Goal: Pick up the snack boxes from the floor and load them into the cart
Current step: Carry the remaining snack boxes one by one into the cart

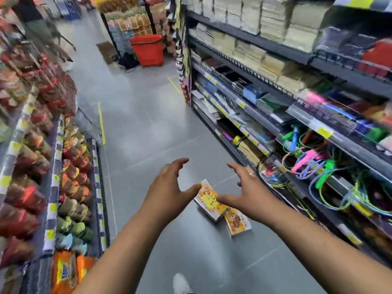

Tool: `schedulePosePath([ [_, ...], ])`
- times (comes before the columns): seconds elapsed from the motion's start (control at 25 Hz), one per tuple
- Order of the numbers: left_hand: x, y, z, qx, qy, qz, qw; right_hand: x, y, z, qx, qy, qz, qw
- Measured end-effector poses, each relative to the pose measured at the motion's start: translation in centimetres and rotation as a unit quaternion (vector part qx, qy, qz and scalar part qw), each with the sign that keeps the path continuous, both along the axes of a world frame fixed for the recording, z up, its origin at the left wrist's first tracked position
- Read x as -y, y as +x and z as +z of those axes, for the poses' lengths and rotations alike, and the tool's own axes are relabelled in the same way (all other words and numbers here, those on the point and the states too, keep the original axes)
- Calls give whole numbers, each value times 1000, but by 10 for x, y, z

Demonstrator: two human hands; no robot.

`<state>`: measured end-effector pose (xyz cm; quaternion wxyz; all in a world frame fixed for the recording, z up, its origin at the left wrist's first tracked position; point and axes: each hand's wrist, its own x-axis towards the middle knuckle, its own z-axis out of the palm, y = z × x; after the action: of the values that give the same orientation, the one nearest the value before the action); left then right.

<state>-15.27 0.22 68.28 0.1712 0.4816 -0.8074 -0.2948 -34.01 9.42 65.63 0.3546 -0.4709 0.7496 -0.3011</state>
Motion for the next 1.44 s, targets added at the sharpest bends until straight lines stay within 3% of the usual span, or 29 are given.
schedulePosePath([
  [0.28, 176, -62, -55, 67, 62, -128, 988, 123, -17, -72, 55, 51, -155, 985],
  [0.44, 241, -118, -120, 83, 110, -140, 981, 161, -54, -142, 91, 96, -234, 963],
  [0.6, 296, -173, -237, 110, 190, -133, 966, 207, -93, -248, 143, 132, -298, 935],
  [0.76, 333, -203, -380, 151, 293, -162, 930, 243, -106, -376, 180, 151, -361, 902],
  [0.96, 369, -203, -597, 224, 353, -154, 895, 254, -89, -575, 229, 195, -489, 819],
  [1.12, 396, -179, -735, 236, 399, -114, 879, 244, -71, -697, 236, 223, -567, 757],
  [1.24, 402, -163, -794, 251, 444, -107, 854, 246, -53, -769, 279, 222, -587, 727],
  [1.36, 393, -164, -814, 224, 515, -119, 819, 250, -47, -795, 293, 199, -593, 724],
  [1.44, 385, -162, -819, 210, 530, -106, 815, 253, -41, -803, 291, 190, -601, 720],
])
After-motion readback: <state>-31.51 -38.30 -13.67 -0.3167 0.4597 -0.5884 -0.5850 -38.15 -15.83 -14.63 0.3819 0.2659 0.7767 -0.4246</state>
